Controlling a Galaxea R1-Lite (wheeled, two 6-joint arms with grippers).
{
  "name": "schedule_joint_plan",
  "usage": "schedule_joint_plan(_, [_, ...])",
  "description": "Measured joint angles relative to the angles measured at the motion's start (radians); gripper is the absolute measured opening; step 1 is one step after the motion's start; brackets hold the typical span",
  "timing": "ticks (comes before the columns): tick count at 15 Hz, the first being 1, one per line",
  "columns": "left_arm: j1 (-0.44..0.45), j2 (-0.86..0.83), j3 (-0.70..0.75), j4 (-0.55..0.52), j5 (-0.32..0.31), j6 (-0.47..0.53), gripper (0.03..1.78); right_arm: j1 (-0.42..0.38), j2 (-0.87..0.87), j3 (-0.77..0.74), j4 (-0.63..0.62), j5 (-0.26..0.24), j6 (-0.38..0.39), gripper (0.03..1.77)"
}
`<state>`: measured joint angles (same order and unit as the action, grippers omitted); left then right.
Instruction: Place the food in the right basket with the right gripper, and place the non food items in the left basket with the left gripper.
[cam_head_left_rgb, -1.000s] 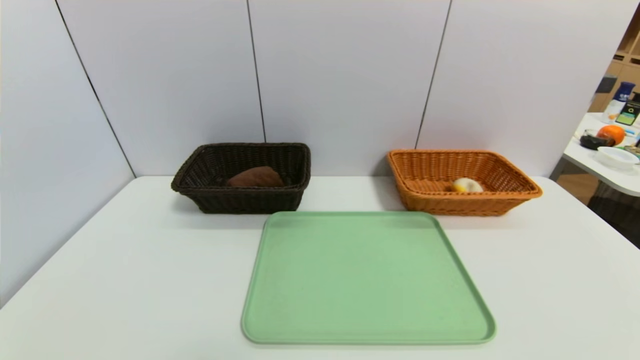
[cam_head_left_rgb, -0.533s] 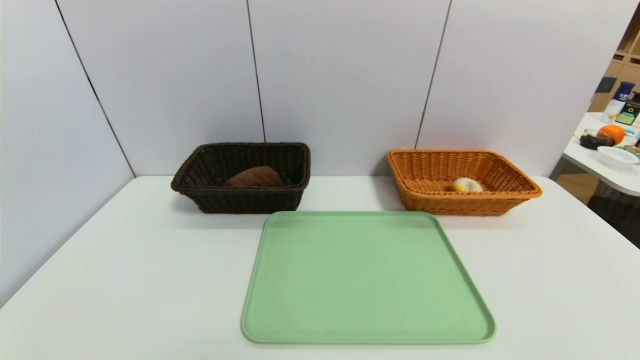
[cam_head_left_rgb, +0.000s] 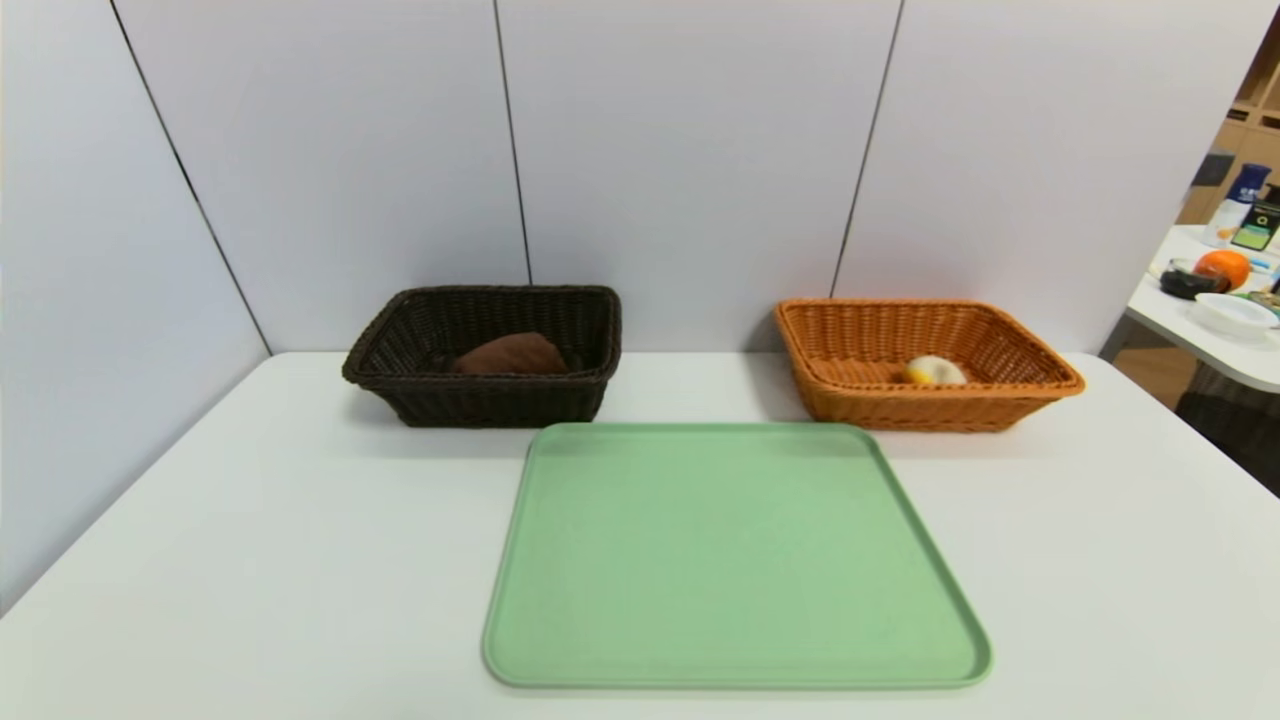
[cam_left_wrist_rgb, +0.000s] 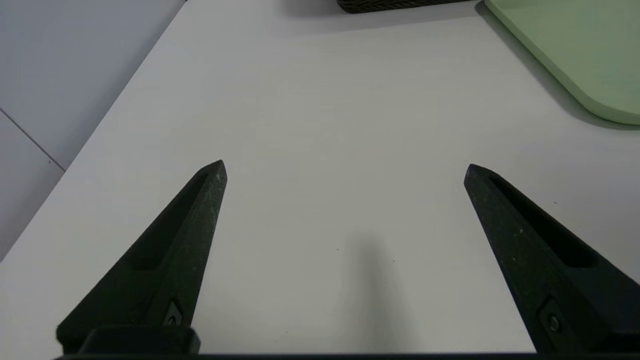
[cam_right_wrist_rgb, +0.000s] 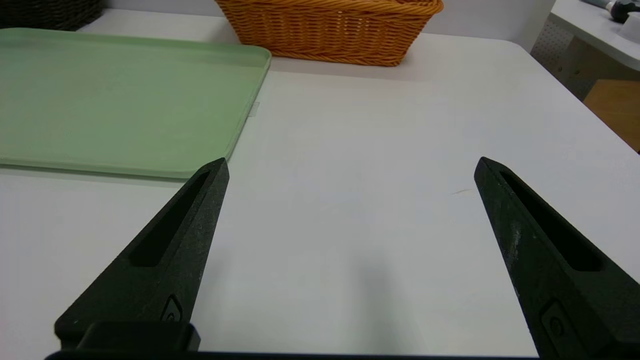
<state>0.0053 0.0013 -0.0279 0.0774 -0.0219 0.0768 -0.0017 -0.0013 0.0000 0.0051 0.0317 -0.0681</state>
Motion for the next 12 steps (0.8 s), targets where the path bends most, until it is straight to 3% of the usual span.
schedule_joint_plan(12, [0.000, -0.001, 0.010, -0.033, 0.004, -0.018, 1.69, 0.000, 0.000, -0.005, 0.003, -0.017, -0.001, 1.70])
